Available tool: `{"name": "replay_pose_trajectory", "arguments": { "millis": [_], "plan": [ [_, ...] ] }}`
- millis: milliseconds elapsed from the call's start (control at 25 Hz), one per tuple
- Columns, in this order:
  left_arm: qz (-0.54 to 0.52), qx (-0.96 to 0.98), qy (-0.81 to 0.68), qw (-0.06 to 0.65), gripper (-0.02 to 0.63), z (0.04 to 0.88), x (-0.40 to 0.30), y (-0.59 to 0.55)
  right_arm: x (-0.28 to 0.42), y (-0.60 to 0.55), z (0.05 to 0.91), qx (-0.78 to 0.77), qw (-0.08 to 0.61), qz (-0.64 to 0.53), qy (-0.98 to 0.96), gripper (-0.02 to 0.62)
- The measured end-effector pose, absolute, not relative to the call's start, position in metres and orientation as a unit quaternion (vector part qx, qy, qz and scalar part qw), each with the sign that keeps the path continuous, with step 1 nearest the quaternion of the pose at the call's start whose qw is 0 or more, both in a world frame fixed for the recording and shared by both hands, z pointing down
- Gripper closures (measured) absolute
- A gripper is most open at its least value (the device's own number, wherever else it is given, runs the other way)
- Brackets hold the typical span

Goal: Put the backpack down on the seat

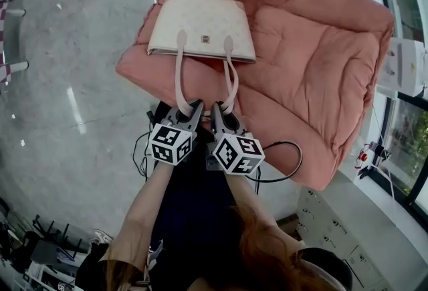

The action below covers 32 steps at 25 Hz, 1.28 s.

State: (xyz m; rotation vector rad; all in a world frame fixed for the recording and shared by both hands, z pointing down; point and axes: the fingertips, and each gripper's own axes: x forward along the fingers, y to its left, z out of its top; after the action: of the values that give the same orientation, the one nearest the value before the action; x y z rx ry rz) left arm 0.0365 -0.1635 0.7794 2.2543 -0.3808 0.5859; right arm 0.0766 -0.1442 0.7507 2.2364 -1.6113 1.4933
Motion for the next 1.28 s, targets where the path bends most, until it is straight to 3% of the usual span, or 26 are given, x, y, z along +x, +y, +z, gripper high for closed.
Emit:
{"name": "replay_pose_trajectory", "arguments": {
  "millis": [440,640,840,960,1280],
  "plan": [
    [0.192,0.878,-0.134,0.418,0.586,0.778,0.039,-0.165,0.081,-0.146,0.742,0.705,-0.046,0.501,-0.5,0.528],
    [0.194,0.868,-0.152,0.431,0.583,0.775,0.036,-0.163,0.083,-0.146,0.733,0.684,-0.106,0.525,-0.496,0.502],
    [0.186,0.862,-0.165,0.441,0.427,0.772,0.037,-0.164,0.085,-0.153,0.728,0.666,-0.154,0.545,-0.485,0.348],
    [0.186,0.862,-0.168,0.44,0.366,0.769,0.032,-0.164,0.087,-0.15,0.729,0.668,-0.158,0.557,-0.467,0.336],
    [0.214,0.851,-0.188,0.442,0.334,0.757,0.007,-0.165,0.09,-0.129,0.718,0.672,-0.159,0.586,-0.423,0.333]
  ]
}}
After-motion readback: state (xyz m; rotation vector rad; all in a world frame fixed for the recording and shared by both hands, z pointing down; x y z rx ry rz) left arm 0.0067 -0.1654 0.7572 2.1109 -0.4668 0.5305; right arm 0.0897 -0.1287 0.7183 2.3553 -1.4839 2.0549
